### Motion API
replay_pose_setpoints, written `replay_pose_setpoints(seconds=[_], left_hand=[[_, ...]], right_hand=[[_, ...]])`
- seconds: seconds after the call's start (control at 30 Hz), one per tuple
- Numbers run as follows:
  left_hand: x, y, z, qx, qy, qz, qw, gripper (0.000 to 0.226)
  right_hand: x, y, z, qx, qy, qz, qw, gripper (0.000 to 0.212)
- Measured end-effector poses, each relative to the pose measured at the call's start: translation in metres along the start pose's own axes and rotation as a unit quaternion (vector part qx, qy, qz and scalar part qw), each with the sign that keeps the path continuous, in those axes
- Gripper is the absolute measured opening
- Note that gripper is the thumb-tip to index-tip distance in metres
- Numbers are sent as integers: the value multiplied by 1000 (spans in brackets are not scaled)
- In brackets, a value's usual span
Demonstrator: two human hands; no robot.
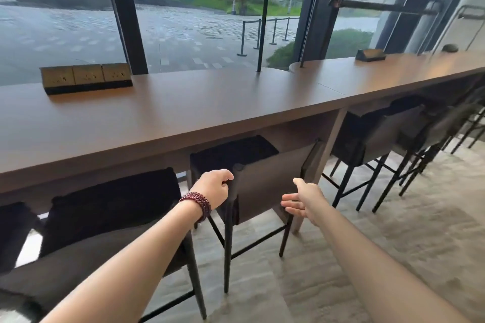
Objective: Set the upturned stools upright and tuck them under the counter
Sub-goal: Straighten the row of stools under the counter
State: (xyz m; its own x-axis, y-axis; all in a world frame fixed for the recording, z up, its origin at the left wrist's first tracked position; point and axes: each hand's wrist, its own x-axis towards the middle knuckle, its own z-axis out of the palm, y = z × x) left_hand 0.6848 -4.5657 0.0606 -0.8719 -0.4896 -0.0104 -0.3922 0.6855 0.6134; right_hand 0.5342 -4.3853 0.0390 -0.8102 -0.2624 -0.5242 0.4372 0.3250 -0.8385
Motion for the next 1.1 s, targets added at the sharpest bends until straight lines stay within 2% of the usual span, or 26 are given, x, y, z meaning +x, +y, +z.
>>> replay_pose_setpoints(seconds=[0.17, 0.27, 0.37, 0.43, 0.53, 0.6, 0.73, 0.8, 0.9, 0.97, 1.1], left_hand=[[41, 23, 32, 46, 21, -43, 998, 53], [72, 28, 48, 82, 29, -73, 994, 63], [105, 27, 67, 138, 3, -120, 983, 71], [125, 28, 75, 175, -26, -160, 971, 67], [143, 31, 82, 233, -60, -198, 950, 46], [151, 31, 86, 257, -54, -214, 941, 38], [155, 31, 89, 255, -34, -240, 936, 39], [154, 31, 89, 251, -31, -247, 935, 39], [150, 34, 91, 246, -16, -262, 933, 38], [150, 36, 92, 246, -13, -265, 932, 38], [146, 42, 90, 238, -10, -273, 932, 36]], right_hand=[[44, -12, -26, 12, -21, 8, 1000, 39], [79, -23, -29, 13, -30, 3, 999, 49], [114, -42, -32, 17, -30, -12, 999, 59], [137, -56, -36, 20, -26, -12, 999, 63], [168, -71, -40, 12, -16, -2, 1000, 66], [186, -79, -42, 10, -6, 1, 1000, 74], [220, -86, -44, 8, 27, 8, 1000, 91], [231, -92, -45, 19, 56, 6, 998, 91], [249, -101, -45, 83, 108, -8, 991, 75], [256, -107, -45, 118, 96, 11, 988, 69], [262, -111, -44, 101, 103, 31, 989, 68]])
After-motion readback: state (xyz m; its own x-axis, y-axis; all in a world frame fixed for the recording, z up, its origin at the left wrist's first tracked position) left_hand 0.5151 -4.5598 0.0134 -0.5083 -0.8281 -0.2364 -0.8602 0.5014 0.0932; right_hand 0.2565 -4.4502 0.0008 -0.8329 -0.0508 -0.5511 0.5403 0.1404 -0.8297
